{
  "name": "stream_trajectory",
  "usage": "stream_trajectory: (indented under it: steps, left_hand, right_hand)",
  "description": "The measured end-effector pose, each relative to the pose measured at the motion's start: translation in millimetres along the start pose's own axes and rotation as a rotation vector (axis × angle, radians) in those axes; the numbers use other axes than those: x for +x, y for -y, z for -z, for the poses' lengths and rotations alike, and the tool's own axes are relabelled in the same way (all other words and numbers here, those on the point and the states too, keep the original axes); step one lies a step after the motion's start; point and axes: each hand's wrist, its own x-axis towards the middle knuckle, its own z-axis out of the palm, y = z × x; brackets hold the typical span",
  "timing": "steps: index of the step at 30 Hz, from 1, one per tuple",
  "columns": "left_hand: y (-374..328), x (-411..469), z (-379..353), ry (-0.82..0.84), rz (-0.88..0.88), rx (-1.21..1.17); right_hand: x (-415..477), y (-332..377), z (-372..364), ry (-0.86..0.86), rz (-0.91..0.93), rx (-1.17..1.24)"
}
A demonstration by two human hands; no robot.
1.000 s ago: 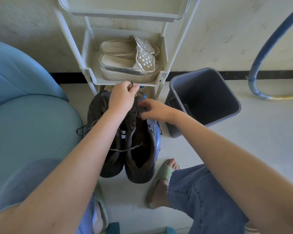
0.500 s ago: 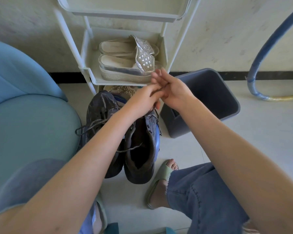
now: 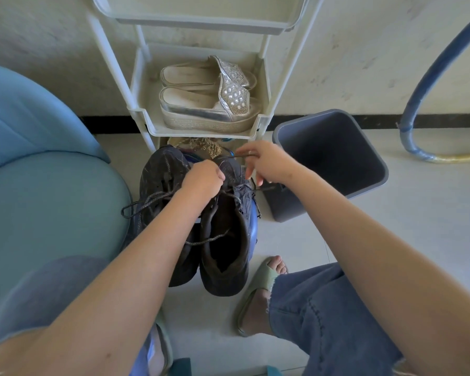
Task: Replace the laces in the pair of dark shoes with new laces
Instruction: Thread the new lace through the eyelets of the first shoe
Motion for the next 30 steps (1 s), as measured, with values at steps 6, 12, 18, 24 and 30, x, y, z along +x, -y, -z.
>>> stream_trajectory:
  steps: [6, 12, 18, 24, 30]
  left_hand:
    - [10.4, 7.2, -12.1, -0.058, 0.049, -0.007]
    - [12.3, 7.5, -18.2, -0.105, 0.052, -0.091]
    - [13.4, 11.8, -18.1, -0.067, 0.154, -0.257]
    - [10.2, 18.0, -16.9, -0.011, 0.250, -0.376]
    - [9.3, 22.9, -16.2, 0.024, 0.287, -0.356]
  right_hand:
    - [4.1, -11.9, -11.6, 0.048, 0.030, -0.068]
    - [12.5, -18.3, -25.0, 0.012, 0.008, -0.105]
    - [15.7, -18.7, -32.1, 0.080, -0.019, -0.163]
    - [15.0, -17.0, -32.3, 0.035, -0.028, -0.167]
    - [14.2, -16.0, -32.1, -0.043, 0.009, -0.205]
